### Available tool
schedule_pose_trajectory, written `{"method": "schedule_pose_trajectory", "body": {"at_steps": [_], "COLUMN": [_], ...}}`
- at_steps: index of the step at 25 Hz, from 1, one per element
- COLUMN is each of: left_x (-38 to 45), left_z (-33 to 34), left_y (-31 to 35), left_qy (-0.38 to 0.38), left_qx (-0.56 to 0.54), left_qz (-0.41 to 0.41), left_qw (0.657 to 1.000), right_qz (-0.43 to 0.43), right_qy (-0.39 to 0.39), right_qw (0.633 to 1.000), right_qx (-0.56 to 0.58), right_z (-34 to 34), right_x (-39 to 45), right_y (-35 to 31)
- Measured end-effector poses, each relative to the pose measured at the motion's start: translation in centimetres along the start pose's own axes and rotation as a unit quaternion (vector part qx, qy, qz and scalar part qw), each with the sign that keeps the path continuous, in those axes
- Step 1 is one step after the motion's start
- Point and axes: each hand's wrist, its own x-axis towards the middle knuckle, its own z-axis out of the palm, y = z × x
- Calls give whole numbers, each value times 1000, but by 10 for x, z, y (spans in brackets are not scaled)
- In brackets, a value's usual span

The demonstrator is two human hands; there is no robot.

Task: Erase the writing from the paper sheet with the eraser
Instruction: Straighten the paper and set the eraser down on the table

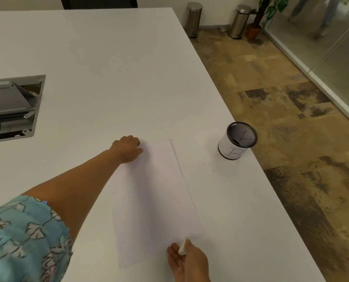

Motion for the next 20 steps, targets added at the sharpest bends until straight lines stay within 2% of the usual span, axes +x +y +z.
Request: {"method": "schedule_pose_trajectory", "body": {"at_steps": [10,12,13,15,16,18,20], "left_x": [-1,-9,-18,-42,-57,-88,-112], "left_z": [8,10,12,26,36,63,94], "left_y": [-6,-1,4,19,29,49,68], "left_qy": [21,68,122,234,258,270,235], "left_qx": [38,16,-12,-104,-145,-176,-141], "left_qz": [-17,-30,-33,-24,-14,17,42], "left_qw": [999,997,992,966,955,947,961], "right_qz": [-47,-54,-68,-139,-193,-297,-356], "right_qy": [-27,-34,-37,-35,-29,-12,-13], "right_qw": [998,998,996,987,974,933,895], "right_qx": [-15,-27,-32,-72,-112,-205,-267], "right_z": [9,2,-2,-8,-9,-5,5], "right_x": [14,14,11,8,8,11,15], "right_y": [5,0,-5,-22,-33,-58,-84]}}
